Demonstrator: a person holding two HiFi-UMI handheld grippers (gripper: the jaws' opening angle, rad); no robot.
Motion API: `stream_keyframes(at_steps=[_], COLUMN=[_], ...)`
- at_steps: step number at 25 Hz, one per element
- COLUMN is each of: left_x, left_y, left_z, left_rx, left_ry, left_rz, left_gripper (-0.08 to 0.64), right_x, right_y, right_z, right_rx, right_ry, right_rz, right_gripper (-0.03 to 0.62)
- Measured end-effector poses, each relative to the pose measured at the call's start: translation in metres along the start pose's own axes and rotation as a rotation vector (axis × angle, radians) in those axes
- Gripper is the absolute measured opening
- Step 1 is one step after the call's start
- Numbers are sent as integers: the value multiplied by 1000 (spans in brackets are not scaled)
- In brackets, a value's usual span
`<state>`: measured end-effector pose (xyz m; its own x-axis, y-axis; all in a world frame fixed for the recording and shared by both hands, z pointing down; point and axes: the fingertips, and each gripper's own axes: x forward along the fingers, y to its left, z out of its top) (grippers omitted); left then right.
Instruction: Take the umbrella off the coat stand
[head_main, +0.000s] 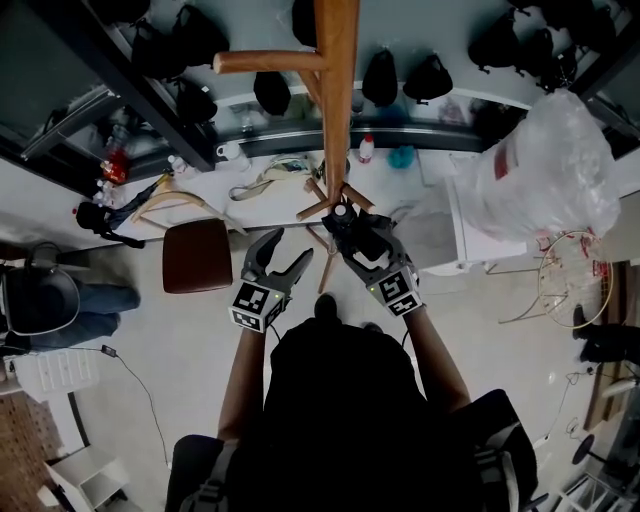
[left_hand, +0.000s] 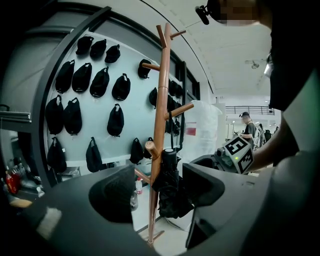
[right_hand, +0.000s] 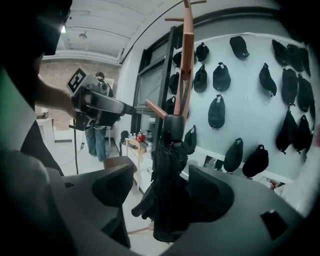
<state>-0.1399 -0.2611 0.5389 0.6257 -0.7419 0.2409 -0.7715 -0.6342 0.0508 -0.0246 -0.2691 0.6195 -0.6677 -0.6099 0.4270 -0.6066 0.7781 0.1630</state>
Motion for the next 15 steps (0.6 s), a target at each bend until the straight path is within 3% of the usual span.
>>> stream_keyframes(at_steps=[15], left_x=[2], left_y=[34], left_z=[-6], left_rx=[9], left_ry=[24], left_rz=[-38], left_gripper=[296], right_x=[50], right_y=[-6], right_z=[-5], right_rx=[36], right_ry=[32], right_rz=[-55], right_gripper=[357])
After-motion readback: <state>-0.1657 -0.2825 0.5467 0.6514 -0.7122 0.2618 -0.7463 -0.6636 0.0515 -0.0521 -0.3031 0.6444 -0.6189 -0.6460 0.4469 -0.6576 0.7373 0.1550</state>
